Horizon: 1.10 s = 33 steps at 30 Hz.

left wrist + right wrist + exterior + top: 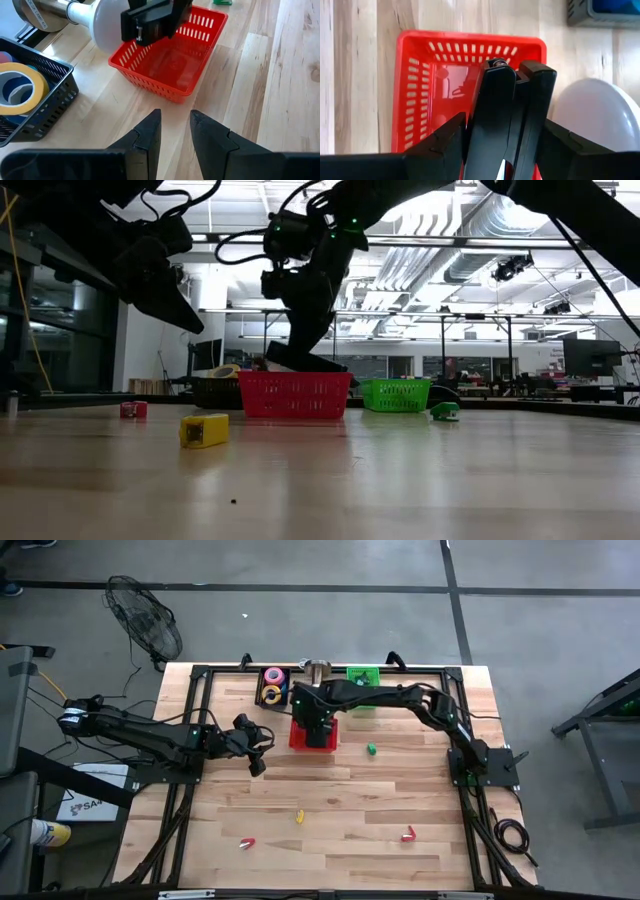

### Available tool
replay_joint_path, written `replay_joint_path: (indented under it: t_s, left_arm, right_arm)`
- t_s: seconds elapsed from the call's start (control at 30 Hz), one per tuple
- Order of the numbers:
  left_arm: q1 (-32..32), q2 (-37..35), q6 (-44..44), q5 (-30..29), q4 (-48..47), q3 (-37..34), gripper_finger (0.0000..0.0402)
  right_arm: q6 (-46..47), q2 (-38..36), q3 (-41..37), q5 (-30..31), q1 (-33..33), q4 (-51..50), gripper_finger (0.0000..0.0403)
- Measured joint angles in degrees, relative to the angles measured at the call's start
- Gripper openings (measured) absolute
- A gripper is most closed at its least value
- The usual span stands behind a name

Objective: Pick and place Stapler, Stapler remover, tape
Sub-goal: Put the black stapler into the red basket

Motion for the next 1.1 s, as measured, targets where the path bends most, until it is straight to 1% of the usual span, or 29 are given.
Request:
replay_joint_path:
  t_s: [0.4,0.63,0.8,0.97,1.1]
  left_arm:
    - [0.00,0.00,0.02,0.00,-0.02,0.00,0.0102]
    - [-0.02,0.00,0.02,0.00,-0.02,0.00,0.0102]
    - [0.00,0.00,0.02,-0.01,-0.02,0.02,0.0102]
    - [0.00,0.00,0.02,-0.02,-0.02,0.00,0.0102]
    - [0.00,0.00,0.02,-0.01,-0.02,0.00,0.0102]
  right_arm:
    - [0.31,0.20,-0.11,-0.04,0.02,-0.09,0.0183]
    - [0.32,0.13,-3.31,-0.84,0.32,1.58,0.0183]
    - [0.19,0.20,-4.94,-0.05,0.39,2.23,0.0184]
    - [0.07,0.17,-5.14,0.02,0.39,3.37,0.0194]
    - [0.07,0.17,-5.11,0.32,0.39,3.61,0.0210]
